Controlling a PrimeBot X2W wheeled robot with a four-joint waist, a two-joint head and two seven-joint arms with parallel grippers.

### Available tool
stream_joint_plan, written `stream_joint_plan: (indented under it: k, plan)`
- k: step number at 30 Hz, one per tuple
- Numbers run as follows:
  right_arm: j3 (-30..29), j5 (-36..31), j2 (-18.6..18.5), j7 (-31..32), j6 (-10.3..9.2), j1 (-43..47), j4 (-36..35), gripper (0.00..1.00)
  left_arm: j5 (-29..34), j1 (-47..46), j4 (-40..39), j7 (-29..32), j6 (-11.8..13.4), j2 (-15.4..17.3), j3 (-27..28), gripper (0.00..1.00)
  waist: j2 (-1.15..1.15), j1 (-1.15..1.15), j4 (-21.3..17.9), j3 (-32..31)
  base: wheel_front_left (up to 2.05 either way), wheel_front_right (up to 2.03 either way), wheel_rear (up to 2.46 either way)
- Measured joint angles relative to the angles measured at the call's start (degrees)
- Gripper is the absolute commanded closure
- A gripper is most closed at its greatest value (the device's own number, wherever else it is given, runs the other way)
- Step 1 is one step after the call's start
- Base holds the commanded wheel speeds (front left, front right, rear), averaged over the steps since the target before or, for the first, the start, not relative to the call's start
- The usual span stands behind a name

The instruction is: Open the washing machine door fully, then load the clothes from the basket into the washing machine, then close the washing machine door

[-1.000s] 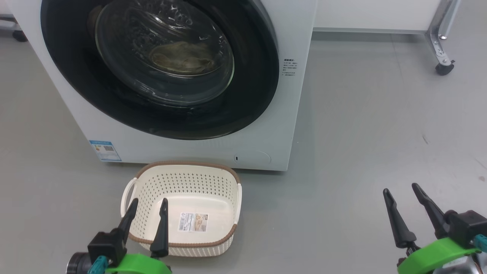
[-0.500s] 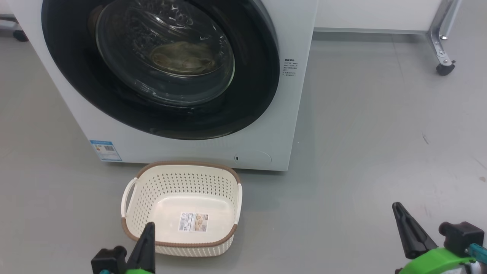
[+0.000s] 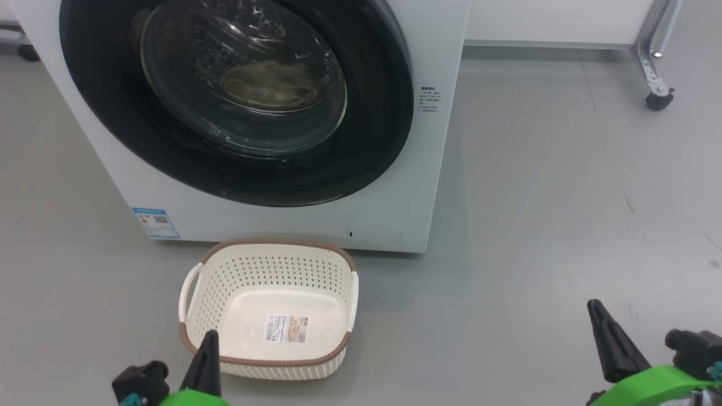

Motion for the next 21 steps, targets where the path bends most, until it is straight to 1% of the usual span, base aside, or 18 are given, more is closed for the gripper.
stream_joint_plan:
  k: [21]
  plan:
    - [-0.22,14.55,0.0,2.44,0.0,-2.38,1.8,1.0,-12.07,-0.15,0.03,3.15,-2.25,-1.3,4.24,1.0,0.0,0.0,-0.18,0.14,0.0,0.0,0.0]
